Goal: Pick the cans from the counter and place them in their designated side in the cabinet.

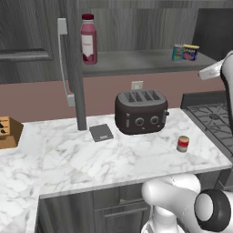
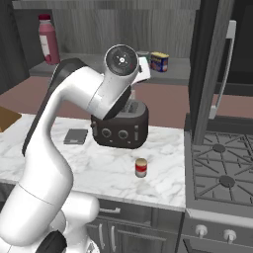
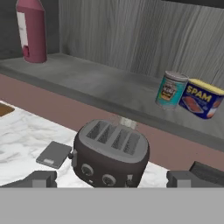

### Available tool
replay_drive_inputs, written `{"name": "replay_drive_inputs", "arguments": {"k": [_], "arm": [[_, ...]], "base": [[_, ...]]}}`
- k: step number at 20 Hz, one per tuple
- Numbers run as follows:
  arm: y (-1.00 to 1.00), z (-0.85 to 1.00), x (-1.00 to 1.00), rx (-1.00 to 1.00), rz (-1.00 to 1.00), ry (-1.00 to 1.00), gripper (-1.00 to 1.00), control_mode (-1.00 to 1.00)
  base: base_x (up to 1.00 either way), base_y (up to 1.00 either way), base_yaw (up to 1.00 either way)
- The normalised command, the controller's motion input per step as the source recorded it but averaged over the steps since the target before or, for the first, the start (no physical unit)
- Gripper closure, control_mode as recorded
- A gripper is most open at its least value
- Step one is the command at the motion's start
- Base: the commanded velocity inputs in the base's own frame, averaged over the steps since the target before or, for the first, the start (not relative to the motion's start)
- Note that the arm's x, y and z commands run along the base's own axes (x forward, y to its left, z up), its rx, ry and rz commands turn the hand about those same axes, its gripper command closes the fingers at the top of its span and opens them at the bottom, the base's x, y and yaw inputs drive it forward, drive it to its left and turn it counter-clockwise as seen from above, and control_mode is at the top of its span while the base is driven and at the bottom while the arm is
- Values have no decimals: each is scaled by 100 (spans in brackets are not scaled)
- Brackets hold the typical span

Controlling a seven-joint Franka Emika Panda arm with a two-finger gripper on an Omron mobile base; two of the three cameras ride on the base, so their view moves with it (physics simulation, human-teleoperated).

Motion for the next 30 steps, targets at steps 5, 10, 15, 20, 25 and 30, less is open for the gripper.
{"name": "replay_drive_inputs", "arguments": {"k": [5, 10, 15, 20, 25, 30], "arm": [[1, -36, -21, -7, 2, 0, -100, -100], [7, -37, -22, -5, 1, 1, -100, -100], [1, -35, -20, -7, 0, 10, -100, -100], [0, -32, -25, -8, 0, 17, -100, -100], [0, -24, -24, -9, 0, 19, -100, -100], [0, -6, -3, -5, 0, 15, -100, -100]], "base": [[0, 0, 0], [0, 0, 0], [0, 0, 0], [0, 0, 0], [0, 0, 0], [0, 0, 0]]}}
